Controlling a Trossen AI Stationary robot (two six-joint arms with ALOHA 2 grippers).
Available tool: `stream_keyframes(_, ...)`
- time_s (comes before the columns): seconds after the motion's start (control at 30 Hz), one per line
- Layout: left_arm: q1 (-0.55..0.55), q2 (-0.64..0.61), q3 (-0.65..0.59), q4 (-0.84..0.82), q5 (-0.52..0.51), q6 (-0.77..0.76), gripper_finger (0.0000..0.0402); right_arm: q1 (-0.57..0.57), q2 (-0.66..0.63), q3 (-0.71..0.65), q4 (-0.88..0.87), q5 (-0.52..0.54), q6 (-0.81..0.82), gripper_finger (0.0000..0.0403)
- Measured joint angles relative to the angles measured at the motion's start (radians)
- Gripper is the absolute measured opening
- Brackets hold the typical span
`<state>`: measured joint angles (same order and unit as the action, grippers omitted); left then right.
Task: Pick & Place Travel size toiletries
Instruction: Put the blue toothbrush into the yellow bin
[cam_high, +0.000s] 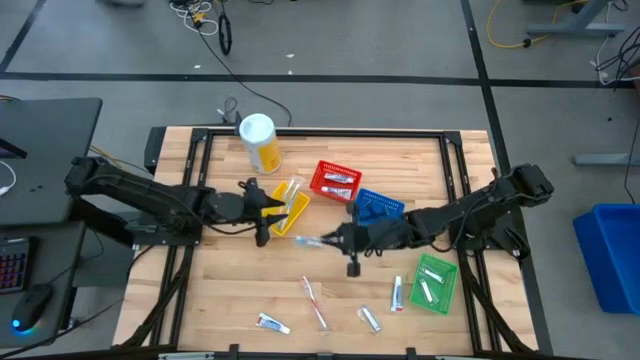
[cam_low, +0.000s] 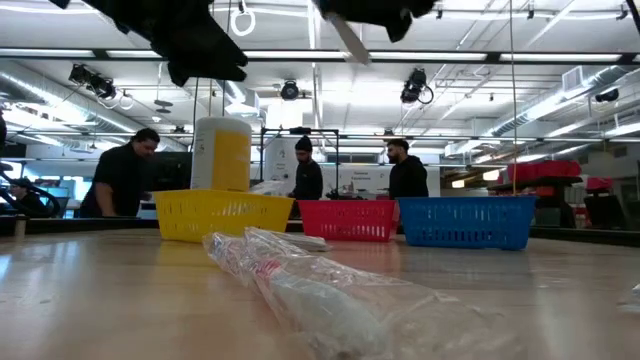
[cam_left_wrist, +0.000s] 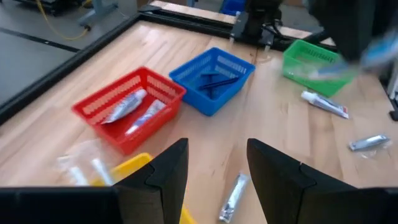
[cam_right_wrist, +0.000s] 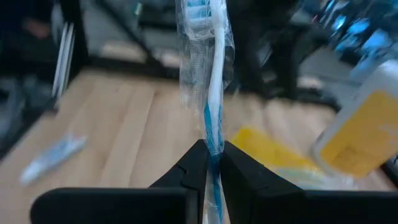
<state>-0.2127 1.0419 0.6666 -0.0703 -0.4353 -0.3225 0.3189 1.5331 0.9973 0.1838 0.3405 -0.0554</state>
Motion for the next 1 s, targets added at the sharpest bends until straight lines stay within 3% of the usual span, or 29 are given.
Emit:
stream_keyframes(0.13,0.0,0.1,0.0,0.158,0.063,0.081,0.0171,-0.034,-0.001,-0.015,0.136,0.0,0.009,0.0044)
stream_keyframes(0.4,-0.002,0.222,0.0,0.457,0.098,0.146,0.0171,-0.053,0.002,-0.019,0.179,0.0,0.078,0.0044)
stream_keyframes(0.53,-0.002,0.261,0.0,0.588,0.184,0.192,0.0171,-0.058,0.004,-0.019,0.226,-0.001,0.074,0.0044)
stream_keyframes(0.7,-0.002,0.269,0.0,0.654,0.253,0.199,0.0171,-0.071,0.004,-0.019,0.264,0.0,0.073,0.0044)
stream_keyframes(1.0,-0.002,0.269,0.0,0.73,0.219,0.232,0.0171,-0.096,0.004,-0.019,0.32,-0.005,0.153,0.0044)
